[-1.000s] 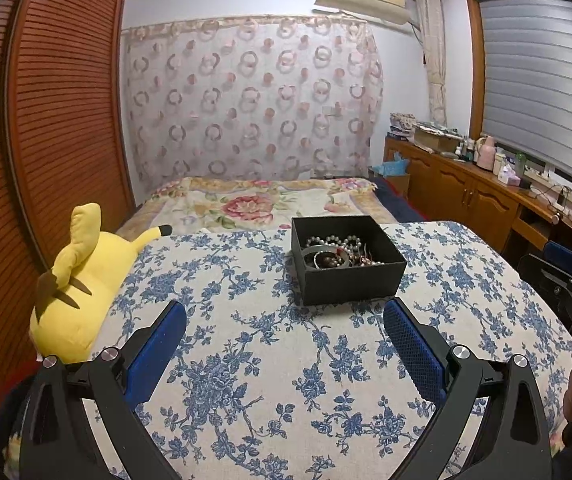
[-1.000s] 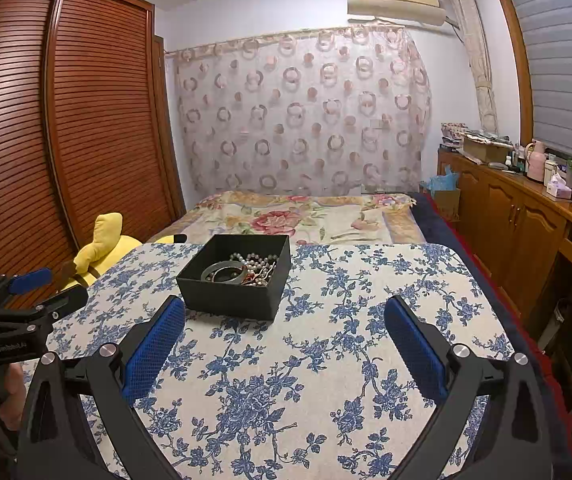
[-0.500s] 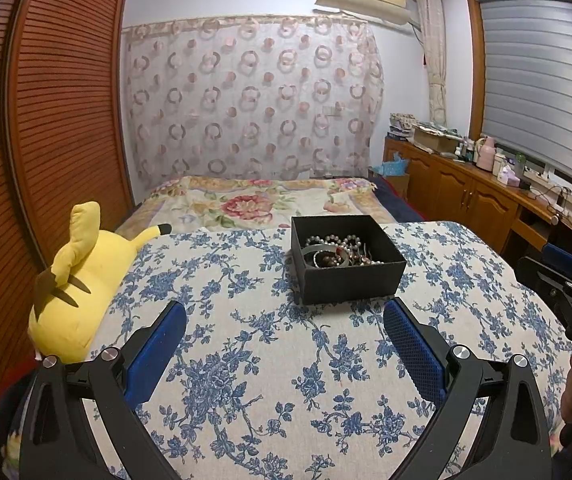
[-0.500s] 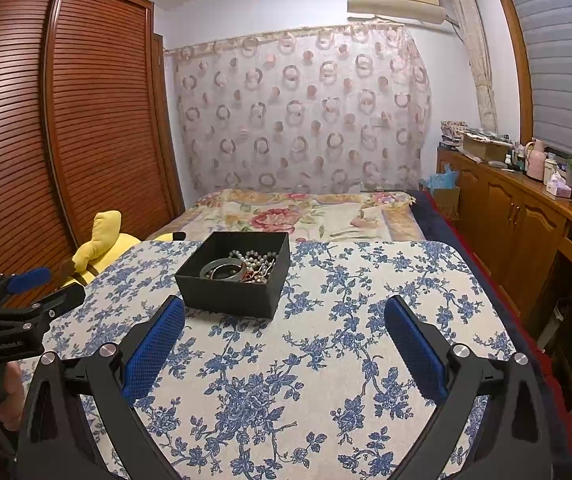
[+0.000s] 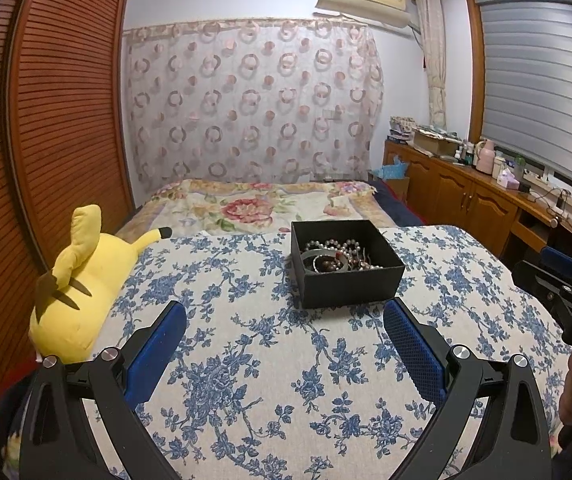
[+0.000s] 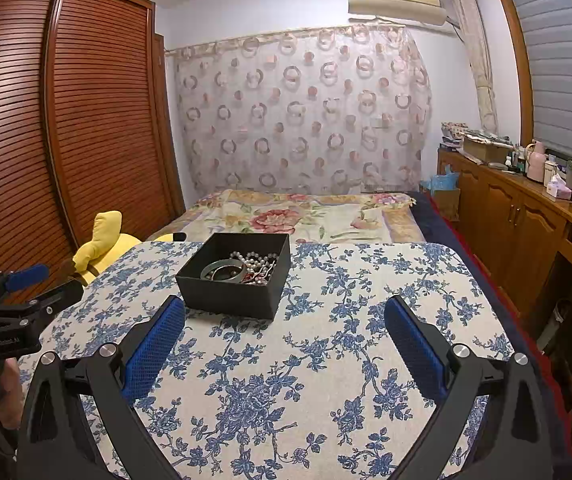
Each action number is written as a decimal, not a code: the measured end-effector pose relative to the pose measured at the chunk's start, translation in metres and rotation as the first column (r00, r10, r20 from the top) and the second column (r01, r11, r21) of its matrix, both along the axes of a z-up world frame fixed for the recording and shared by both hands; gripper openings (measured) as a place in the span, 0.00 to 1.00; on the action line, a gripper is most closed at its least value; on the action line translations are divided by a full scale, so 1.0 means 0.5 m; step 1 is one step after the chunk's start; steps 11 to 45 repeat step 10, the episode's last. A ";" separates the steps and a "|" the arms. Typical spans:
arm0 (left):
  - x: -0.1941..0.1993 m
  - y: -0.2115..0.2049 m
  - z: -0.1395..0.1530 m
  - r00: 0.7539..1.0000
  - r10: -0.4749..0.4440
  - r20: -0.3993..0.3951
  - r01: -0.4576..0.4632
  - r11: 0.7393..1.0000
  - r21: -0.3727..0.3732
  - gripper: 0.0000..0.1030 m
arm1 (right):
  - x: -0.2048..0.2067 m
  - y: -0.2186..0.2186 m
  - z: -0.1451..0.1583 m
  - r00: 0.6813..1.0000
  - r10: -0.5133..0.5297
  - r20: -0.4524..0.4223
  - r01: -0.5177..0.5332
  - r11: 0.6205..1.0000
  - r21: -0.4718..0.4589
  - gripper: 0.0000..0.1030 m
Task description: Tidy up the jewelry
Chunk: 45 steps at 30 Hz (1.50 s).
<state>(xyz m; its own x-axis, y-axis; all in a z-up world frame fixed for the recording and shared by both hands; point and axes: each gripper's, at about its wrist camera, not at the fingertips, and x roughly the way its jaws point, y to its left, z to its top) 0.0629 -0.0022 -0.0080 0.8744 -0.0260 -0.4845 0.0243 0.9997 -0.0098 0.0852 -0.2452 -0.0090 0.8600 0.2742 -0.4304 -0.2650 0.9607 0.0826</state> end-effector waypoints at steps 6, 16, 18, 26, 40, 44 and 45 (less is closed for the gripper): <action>0.001 -0.007 0.001 1.000 0.004 0.000 -0.004 1.000 0.010 0.93 | 0.001 -0.001 -0.001 1.000 0.003 -0.006 -0.003 1.000 0.005 0.98; 0.001 -0.005 0.002 1.000 0.005 0.002 -0.005 1.000 0.011 0.92 | 0.002 -0.001 0.002 1.000 0.003 -0.006 -0.003 1.000 0.005 0.98; 0.001 -0.005 0.002 1.000 0.005 0.002 -0.005 1.000 0.011 0.92 | 0.002 -0.001 0.002 1.000 0.003 -0.006 -0.003 1.000 0.005 0.98; 0.001 -0.005 0.002 1.000 0.005 0.002 -0.005 1.000 0.011 0.92 | 0.002 -0.001 0.002 1.000 0.003 -0.006 -0.003 1.000 0.005 0.98; 0.001 -0.005 0.002 1.000 0.005 0.002 -0.005 1.000 0.011 0.92 | 0.002 -0.001 0.002 1.000 0.003 -0.006 -0.003 1.000 0.005 0.98; 0.001 -0.005 0.002 1.000 0.005 0.002 -0.005 1.000 0.011 0.92 | 0.002 -0.001 0.002 1.000 0.003 -0.006 -0.003 1.000 0.005 0.98; 0.001 -0.005 0.002 1.000 0.005 0.002 -0.005 1.000 0.011 0.92 | 0.002 -0.001 0.002 1.000 0.003 -0.006 -0.003 1.000 0.005 0.98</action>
